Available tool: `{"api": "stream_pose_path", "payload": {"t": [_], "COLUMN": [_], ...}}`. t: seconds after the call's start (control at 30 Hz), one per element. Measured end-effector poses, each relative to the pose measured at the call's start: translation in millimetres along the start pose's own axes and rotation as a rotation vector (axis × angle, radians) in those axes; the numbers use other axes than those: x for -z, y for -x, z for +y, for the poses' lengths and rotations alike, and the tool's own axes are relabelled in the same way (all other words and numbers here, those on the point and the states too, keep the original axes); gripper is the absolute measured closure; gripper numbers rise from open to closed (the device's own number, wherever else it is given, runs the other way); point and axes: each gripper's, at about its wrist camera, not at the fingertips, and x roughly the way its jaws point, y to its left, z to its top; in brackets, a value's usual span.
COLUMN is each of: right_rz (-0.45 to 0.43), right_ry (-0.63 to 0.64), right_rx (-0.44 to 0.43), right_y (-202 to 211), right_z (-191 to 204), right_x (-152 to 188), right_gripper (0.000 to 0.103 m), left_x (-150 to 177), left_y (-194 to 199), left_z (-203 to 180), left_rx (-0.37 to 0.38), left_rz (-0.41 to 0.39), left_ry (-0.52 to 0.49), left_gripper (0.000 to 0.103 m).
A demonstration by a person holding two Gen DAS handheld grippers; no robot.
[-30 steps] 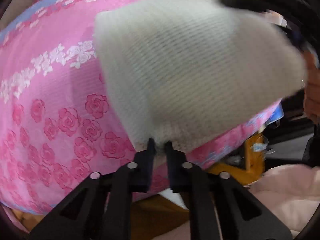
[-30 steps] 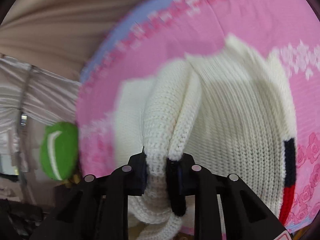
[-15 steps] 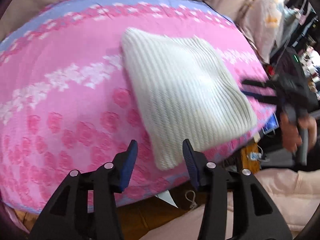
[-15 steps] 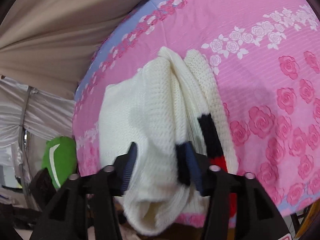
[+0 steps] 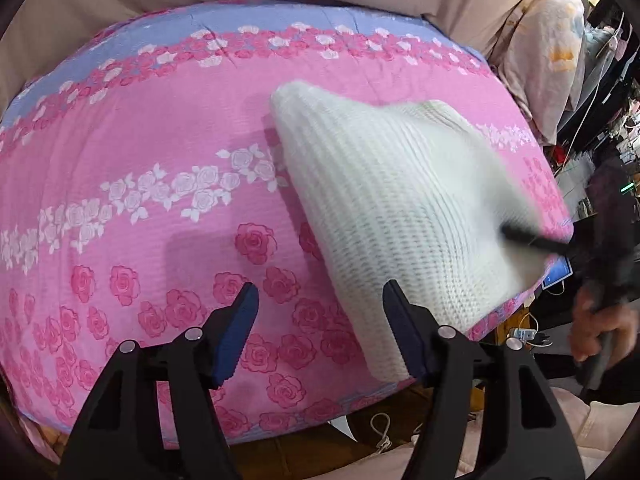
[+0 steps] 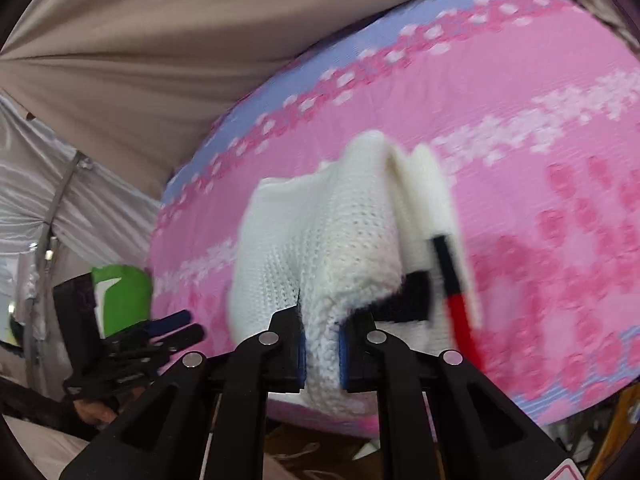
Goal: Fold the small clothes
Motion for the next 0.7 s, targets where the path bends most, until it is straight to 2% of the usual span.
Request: {"api": "stream_pose_path", "payload": {"t": [0.03, 0.1, 0.13, 0.2, 0.23, 0.3, 0.43, 0.57, 0.63, 0.67, 0.7], "right_rz": [0.046, 0.194, 0.183, 0.170, 0.150, 0.091, -0.017, -0.003, 0.000, -0.007, -0.012], "right_ry": [0.006, 0.001, -0.020, -0.044, -0.063, -0.085, -0.023, 0.094, 0.126, 0.120, 0.094], "right_rx": [0.062, 0.167, 0.121, 0.084, 0.078, 0.094, 0.119, 0.104, 0.215, 0.237, 0.203], "right_y": [-13.2, -56.5, -60.4, -52.4, -45.2, -26.5, -6.1, -19.4, -20.0, -17.2, -12.0], "right_z": [-16.2, -49.9, -55.9, -55.8, -54.7, -51.6, -23.1, 7.4, 5.8, 1.6, -2.3], "right_x": [4.7, 24.8, 30.0, 25.2, 20.2, 8.8, -18.0, -33.5, -32.3, -31.4, -31.1], "right_gripper": [0.092, 0.093, 0.093, 0.088, 0.080, 0.076, 0.076, 0.084, 0.085, 0.086, 0.087], "left_x": [-0.1, -1.4, -2.3, -5.7, -8.3, -17.0, -36.4, -44.9, -41.9, -40.0, -38.4], "left_y": [-4.6, -9.9, -9.7, -6.2, -4.9, -3.1, -4.2, -22.9, -23.2, -22.3, -22.6], "left_z": [-0.6, -0.9, -0.3, 1.4, 1.3, -2.6, -22.7, -41.3, -39.8, -36.4, -31.2], "left_rx": [0.001, 0.003, 0.005, 0.016, 0.020, 0.023, 0.025, -0.018, -0.032, -0.022, -0.013], "left_rz": [0.012, 0.027, 0.025, 0.009, 0.003, -0.009, -0.042, -0.017, -0.022, -0.025, -0.019], "left_ry": [-0.001, 0.003, 0.008, 0.025, 0.033, 0.043, 0.014, -0.044, -0.051, -0.040, -0.021], "left_gripper": [0.041, 0.041, 0.041, 0.041, 0.041, 0.041, 0.041, 0.041, 0.041, 0.041, 0.041]}}
